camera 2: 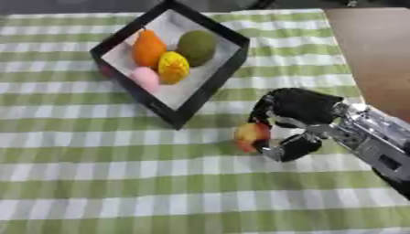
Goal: Pick up objects on the table and place them in the box.
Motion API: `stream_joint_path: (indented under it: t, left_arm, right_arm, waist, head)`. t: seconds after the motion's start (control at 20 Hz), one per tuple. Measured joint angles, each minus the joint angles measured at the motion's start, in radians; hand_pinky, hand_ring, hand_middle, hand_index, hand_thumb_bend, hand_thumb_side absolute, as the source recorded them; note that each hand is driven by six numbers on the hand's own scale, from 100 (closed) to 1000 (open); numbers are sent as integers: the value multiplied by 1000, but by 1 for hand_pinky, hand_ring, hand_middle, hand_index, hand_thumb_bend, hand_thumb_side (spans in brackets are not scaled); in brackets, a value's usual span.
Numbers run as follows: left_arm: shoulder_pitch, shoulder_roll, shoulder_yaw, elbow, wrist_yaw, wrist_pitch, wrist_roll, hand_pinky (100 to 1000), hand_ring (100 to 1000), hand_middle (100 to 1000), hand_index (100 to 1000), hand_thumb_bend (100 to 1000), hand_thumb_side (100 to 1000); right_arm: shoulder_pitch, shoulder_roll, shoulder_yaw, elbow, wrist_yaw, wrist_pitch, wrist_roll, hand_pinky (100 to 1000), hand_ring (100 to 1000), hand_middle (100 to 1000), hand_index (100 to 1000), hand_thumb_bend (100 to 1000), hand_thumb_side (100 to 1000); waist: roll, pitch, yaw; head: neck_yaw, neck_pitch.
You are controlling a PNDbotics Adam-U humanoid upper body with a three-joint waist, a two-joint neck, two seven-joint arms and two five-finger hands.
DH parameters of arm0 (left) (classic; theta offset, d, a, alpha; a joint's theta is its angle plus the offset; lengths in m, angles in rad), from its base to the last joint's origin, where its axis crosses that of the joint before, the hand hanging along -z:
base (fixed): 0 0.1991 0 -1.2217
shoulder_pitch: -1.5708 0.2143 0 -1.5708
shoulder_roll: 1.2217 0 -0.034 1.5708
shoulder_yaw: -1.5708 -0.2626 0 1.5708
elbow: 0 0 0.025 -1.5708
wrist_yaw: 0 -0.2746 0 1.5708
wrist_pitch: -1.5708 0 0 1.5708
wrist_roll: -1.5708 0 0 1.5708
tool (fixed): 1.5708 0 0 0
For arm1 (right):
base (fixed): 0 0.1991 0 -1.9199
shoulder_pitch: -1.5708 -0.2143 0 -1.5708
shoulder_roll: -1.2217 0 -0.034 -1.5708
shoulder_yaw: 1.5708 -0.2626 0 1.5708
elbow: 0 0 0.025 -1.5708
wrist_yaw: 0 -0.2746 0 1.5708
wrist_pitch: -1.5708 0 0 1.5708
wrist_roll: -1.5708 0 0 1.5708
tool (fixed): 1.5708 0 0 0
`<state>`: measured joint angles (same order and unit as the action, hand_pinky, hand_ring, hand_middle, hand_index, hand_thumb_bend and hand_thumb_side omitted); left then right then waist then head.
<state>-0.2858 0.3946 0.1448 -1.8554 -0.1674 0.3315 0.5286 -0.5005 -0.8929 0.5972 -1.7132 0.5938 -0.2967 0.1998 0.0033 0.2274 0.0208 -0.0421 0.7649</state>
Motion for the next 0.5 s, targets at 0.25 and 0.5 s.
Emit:
stream_joint_path:
  t: [0.25,0.5]
  left_arm:
    - [3,0,0,0,0,0,4,780,684,638,769,275,427]
    - [4,0,0,0,0,0,4,780,684,639,769,274,427]
  right_arm:
    - [9,-42,-30,-33,-46,-1,-28,749,594,406,643,100,305]
    - [-38,-55,-68,-72,-104,18,-59,749,585,423,636,100,290]
  waist:
    - [0,0,-7]
    - [0,0,-8]
  head:
    - [4,0]
    - [5,0]
